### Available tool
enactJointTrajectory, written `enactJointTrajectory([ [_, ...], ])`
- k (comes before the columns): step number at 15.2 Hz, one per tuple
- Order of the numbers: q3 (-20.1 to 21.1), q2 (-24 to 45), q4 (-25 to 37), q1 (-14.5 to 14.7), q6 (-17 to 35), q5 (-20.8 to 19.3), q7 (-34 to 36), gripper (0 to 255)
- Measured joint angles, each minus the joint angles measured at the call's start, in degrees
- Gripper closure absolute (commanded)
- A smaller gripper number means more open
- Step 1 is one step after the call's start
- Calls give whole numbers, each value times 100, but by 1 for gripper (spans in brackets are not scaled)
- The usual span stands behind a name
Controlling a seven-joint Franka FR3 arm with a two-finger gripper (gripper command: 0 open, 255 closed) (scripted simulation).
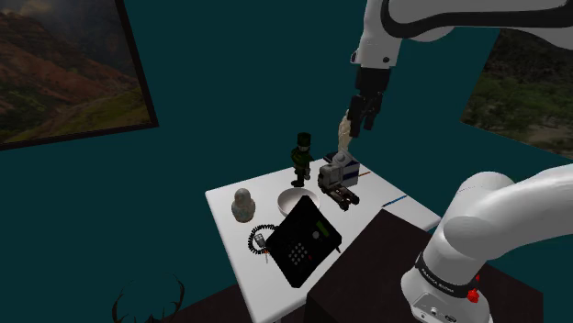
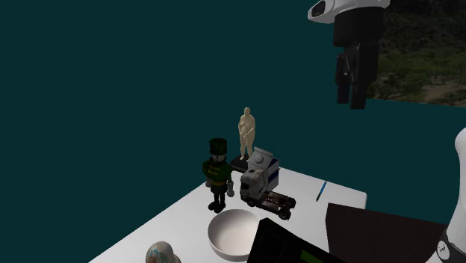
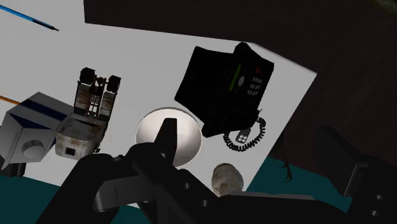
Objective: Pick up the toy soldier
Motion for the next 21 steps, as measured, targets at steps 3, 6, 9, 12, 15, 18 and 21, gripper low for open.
enactJointTrajectory([
  [3,-10,258,60,-30,184,-55,-18,0],
  [6,-49,775,168,-107,563,-189,-63,0],
  [9,-99,1371,376,-189,923,-330,-102,0],
  [12,-162,1919,608,-276,1222,-474,-140,0],
  [15,-207,2616,974,-346,1530,-599,-143,0],
  [18,-254,3262,1376,-410,1761,-714,-131,0],
  [21,-327,3849,1760,-488,1948,-828,-153,0],
])
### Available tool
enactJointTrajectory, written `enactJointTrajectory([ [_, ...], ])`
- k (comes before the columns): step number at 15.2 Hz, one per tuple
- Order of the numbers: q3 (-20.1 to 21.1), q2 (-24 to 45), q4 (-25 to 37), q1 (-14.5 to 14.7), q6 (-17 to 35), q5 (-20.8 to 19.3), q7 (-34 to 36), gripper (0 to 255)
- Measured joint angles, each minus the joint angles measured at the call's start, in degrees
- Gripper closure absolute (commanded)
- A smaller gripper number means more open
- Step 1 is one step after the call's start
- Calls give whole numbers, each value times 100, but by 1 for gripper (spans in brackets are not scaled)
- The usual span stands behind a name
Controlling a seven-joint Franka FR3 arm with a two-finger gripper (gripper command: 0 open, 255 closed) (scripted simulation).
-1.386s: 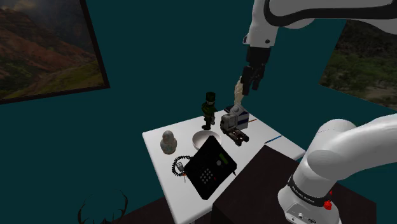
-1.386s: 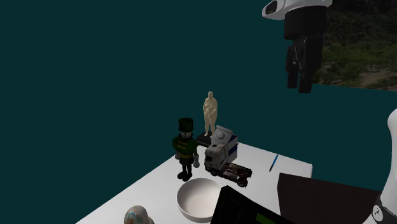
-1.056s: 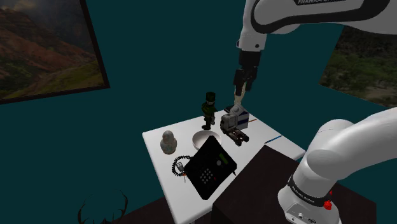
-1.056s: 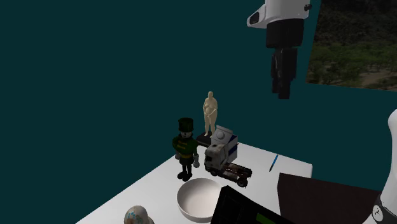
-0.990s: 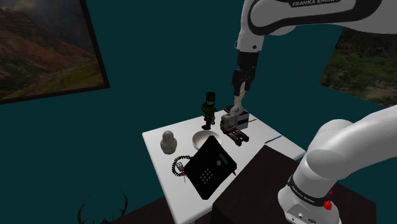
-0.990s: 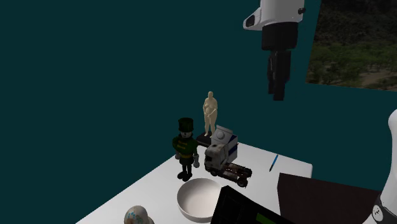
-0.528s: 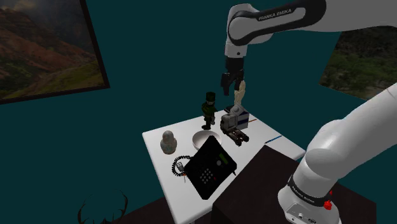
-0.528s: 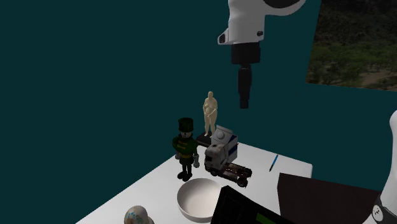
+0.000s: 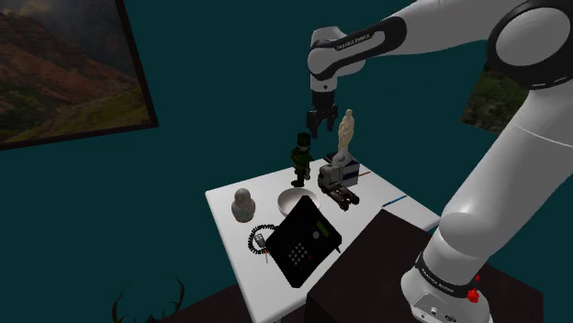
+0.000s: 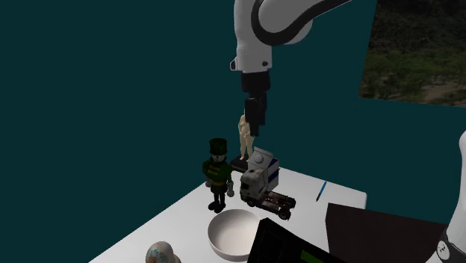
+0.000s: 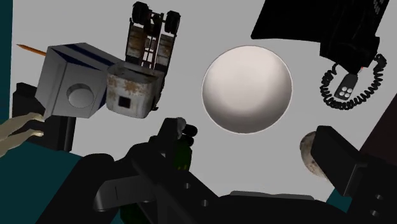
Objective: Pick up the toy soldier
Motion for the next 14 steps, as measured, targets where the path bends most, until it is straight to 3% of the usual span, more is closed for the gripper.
enactJointTrajectory([
  [8,-151,1759,1552,-155,181,-216,28,0],
  [14,-275,3095,3032,-300,24,-306,0,0],
])
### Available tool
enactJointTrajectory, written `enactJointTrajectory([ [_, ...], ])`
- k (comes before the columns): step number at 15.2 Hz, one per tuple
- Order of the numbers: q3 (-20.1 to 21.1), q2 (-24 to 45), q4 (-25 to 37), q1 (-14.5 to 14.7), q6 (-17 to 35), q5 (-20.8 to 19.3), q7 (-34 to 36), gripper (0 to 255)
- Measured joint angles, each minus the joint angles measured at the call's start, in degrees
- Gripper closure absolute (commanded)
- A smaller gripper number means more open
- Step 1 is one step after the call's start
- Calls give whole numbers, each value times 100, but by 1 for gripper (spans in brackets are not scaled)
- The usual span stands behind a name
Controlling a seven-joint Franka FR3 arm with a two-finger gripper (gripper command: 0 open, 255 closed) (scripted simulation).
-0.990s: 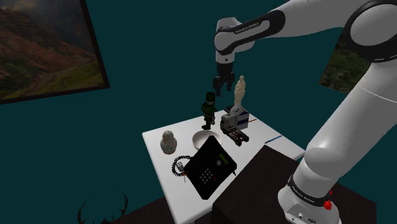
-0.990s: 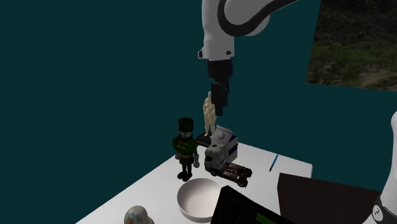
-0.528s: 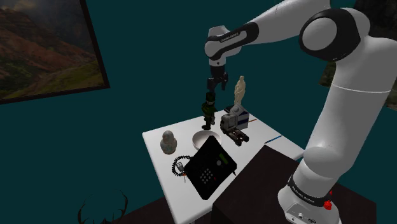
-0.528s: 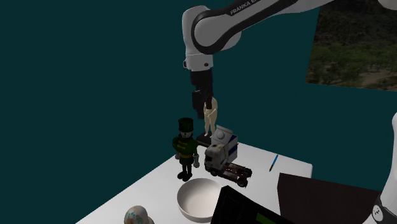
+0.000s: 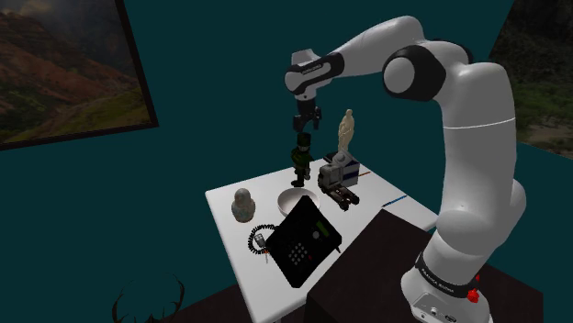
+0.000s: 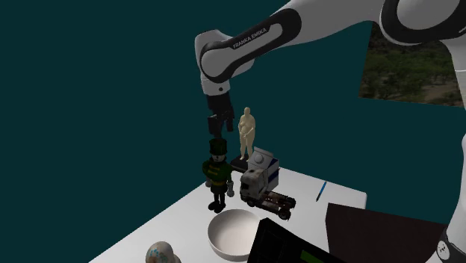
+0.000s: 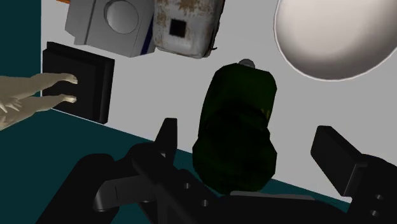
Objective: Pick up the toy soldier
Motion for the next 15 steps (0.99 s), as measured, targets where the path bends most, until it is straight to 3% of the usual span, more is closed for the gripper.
enactJointTrajectory([
  [9,-10,405,-17,-21,415,-13,62,0],
  [10,-10,413,-25,-22,432,-13,63,255],
  [15,-11,412,-35,-25,453,-12,61,255],
])
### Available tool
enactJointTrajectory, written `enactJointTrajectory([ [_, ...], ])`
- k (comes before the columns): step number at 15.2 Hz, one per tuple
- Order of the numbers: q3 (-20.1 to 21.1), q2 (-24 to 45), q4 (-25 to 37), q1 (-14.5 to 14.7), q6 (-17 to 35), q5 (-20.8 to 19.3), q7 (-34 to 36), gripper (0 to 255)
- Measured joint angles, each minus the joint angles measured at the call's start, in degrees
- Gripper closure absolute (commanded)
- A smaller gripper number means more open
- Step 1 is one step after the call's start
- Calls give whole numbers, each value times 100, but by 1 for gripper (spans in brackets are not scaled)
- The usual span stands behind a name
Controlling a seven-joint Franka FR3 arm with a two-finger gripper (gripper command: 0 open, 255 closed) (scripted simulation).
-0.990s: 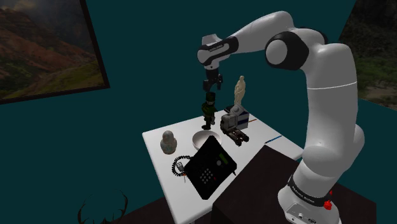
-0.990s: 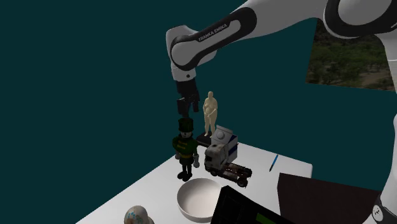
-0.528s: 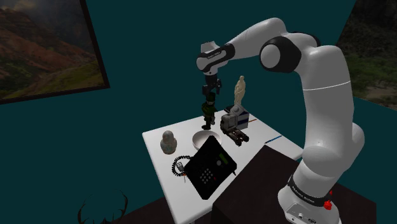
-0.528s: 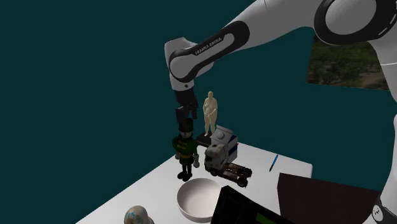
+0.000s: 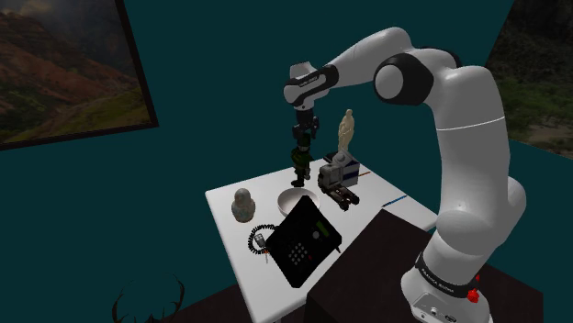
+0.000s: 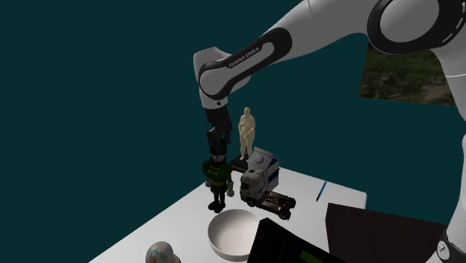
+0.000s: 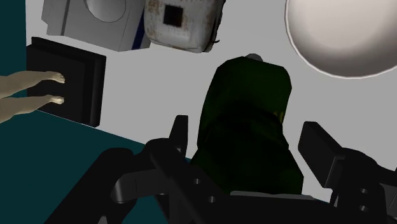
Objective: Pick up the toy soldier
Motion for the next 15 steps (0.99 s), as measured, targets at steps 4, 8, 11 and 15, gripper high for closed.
enactJointTrajectory([
  [4,0,-1,-1,-1,-1,0,-1,255],
  [8,-2,-59,54,3,-131,-2,-13,255],
  [11,-4,-131,170,7,-320,-1,-32,255],
  [15,-5,-185,381,13,-582,2,-56,255],
])
